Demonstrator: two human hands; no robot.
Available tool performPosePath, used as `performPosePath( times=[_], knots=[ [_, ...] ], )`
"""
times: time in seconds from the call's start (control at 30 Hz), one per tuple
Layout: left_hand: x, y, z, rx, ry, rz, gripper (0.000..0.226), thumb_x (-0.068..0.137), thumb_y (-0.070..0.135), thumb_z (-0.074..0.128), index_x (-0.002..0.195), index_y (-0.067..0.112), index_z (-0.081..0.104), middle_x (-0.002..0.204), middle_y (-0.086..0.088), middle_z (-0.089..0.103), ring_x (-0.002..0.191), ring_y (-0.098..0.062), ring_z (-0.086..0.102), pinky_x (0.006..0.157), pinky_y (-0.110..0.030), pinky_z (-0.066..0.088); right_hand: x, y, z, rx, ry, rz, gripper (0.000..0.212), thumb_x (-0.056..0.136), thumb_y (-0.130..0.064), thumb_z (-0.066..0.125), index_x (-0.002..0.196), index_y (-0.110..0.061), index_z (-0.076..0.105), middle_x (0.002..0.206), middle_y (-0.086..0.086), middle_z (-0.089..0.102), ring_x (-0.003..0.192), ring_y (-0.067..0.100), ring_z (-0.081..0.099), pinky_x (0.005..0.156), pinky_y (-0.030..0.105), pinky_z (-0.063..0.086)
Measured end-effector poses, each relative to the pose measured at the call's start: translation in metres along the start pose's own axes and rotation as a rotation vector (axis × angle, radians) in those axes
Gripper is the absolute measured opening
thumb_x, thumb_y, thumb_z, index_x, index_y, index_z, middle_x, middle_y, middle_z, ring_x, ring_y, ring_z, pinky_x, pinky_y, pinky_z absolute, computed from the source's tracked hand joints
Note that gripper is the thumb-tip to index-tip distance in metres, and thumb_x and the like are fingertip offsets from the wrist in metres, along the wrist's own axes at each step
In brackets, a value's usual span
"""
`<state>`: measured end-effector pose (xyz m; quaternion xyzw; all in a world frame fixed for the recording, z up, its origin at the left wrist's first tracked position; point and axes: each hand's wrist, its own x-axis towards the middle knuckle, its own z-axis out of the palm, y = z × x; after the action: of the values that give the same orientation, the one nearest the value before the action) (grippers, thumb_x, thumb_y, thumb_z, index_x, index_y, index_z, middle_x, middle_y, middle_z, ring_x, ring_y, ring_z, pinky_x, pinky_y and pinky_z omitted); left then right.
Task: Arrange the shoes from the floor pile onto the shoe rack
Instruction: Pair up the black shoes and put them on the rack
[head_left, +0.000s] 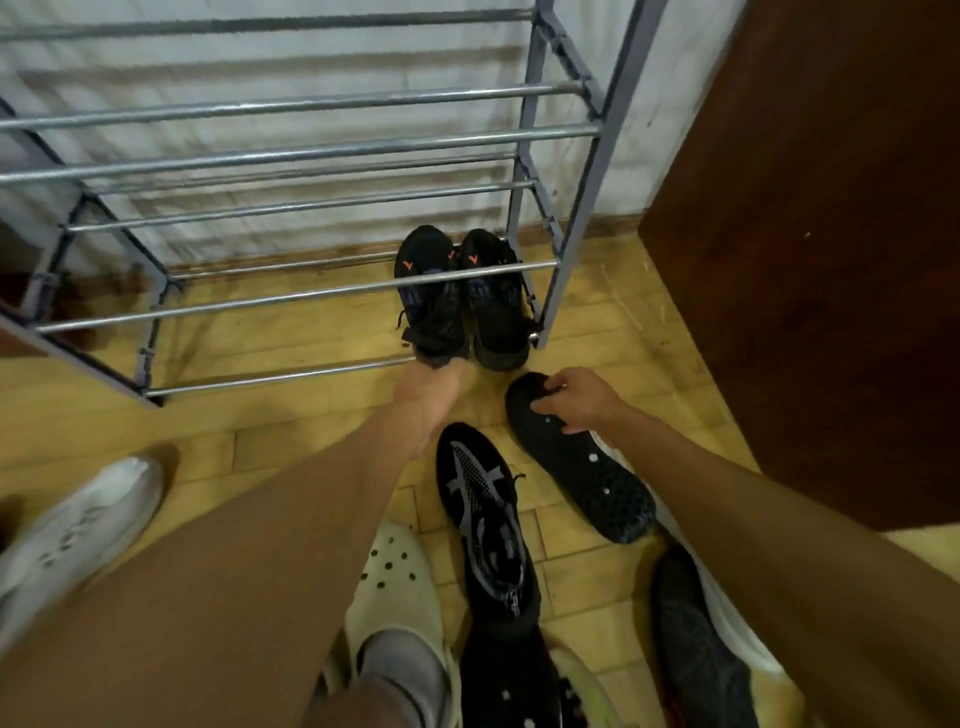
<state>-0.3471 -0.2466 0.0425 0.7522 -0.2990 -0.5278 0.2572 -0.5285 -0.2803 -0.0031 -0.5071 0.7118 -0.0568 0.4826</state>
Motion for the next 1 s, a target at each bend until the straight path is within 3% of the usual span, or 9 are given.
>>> performPosePath(
  times=[0.13,0.23,0.3,0.43,0.57,0.67,0.8,0.9,1.0],
  knots=[
    [-0.052,-0.016,0.001,0.442,-0.135,0.12,0.057,0.086,0.052,0.047,0.128,0.013,0.05,0.116,-0.005,0.059,0.108,-0.025,0.058,0.097,-0.039,0.046,-0.049,0.022,0.003,-0.021,-0.071,-0.04,0.059,0.082,-0.018,0.074,0.135,-0.005,0.051,0.128,0.014,0.058,0.109,0.027,0.061,0.084,0.037,0.058],
    [-0.076,-0.028,-0.002,0.756,-0.287,0.259,0.038,0.088,0.049,0.047,0.095,0.016,0.063,0.091,-0.004,0.059,0.088,-0.022,0.056,0.081,-0.033,0.044,-0.079,0.039,0.015,-0.091,-0.121,-0.055,0.061,0.081,-0.022,0.075,0.136,-0.007,0.051,0.12,0.009,0.06,0.1,0.024,0.063,0.076,0.034,0.058],
    [-0.087,-0.034,-0.011,0.82,-0.399,0.251,0.026,0.09,0.044,0.049,0.084,0.02,0.055,0.089,-0.003,0.05,0.084,-0.018,0.048,0.076,-0.032,0.039,-0.095,0.048,0.026,-0.194,-0.166,-0.065,0.064,0.082,-0.029,0.073,0.138,-0.008,0.049,0.118,0.007,0.059,0.09,0.021,0.063,0.068,0.031,0.055],
    [-0.105,-0.035,-0.029,0.664,-0.423,0.21,0.014,0.093,0.029,0.051,0.089,0.018,0.045,0.092,-0.007,0.044,0.084,-0.018,0.045,0.074,-0.031,0.036,-0.104,0.066,0.055,-0.239,-0.223,-0.001,0.071,0.083,-0.041,0.07,0.136,0.001,0.047,0.136,0.017,0.053,0.103,0.029,0.065,0.076,0.037,0.059],
    [-0.112,-0.04,-0.023,0.504,-0.386,0.117,0.013,0.095,0.023,0.05,0.096,0.011,0.056,0.098,-0.013,0.059,0.09,-0.024,0.058,0.075,-0.031,0.047,-0.101,0.07,0.088,-0.093,-0.282,0.208,0.078,0.079,-0.05,0.071,0.135,-0.002,0.044,0.138,0.012,0.049,0.109,0.026,0.056,0.086,0.038,0.056],
    [-0.104,-0.054,-0.02,0.521,-0.411,0.071,0.015,0.093,0.025,0.051,0.095,0.013,0.058,0.097,-0.013,0.061,0.088,-0.024,0.06,0.078,-0.033,0.048,-0.098,0.067,0.105,-0.05,-0.302,0.275,0.063,0.081,-0.036,0.073,0.129,-0.005,0.046,0.134,0.011,0.051,0.118,0.03,0.052,0.091,0.044,0.053],
    [-0.101,-0.065,-0.032,0.542,-0.38,0.04,0.006,0.09,0.015,0.049,0.086,0.013,0.051,0.088,-0.011,0.05,0.08,-0.022,0.047,0.069,-0.032,0.039,-0.096,0.06,0.102,-0.06,-0.262,0.262,0.053,0.08,-0.014,0.076,0.124,0.002,0.05,0.13,0.016,0.055,0.114,0.036,0.057,0.076,0.047,0.06],
    [-0.109,-0.065,-0.043,0.543,-0.326,0.052,0.004,0.09,0.011,0.05,0.089,0.011,0.053,0.084,-0.01,0.05,0.081,-0.022,0.047,0.068,-0.03,0.038,-0.104,0.051,0.084,-0.082,-0.258,0.212,0.054,0.078,-0.009,0.076,0.124,0.005,0.051,0.126,0.019,0.058,0.109,0.037,0.06,0.067,0.045,0.061],
    [-0.127,-0.056,-0.05,0.569,-0.299,0.075,0.011,0.093,0.015,0.049,0.102,0.01,0.054,0.09,-0.007,0.055,0.093,-0.022,0.052,0.076,-0.03,0.041,-0.128,0.033,0.056,-0.004,-0.253,0.096,0.048,0.08,-0.009,0.075,0.122,0.005,0.056,0.118,0.019,0.064,0.102,0.035,0.065,0.072,0.047,0.061]
  ],
)
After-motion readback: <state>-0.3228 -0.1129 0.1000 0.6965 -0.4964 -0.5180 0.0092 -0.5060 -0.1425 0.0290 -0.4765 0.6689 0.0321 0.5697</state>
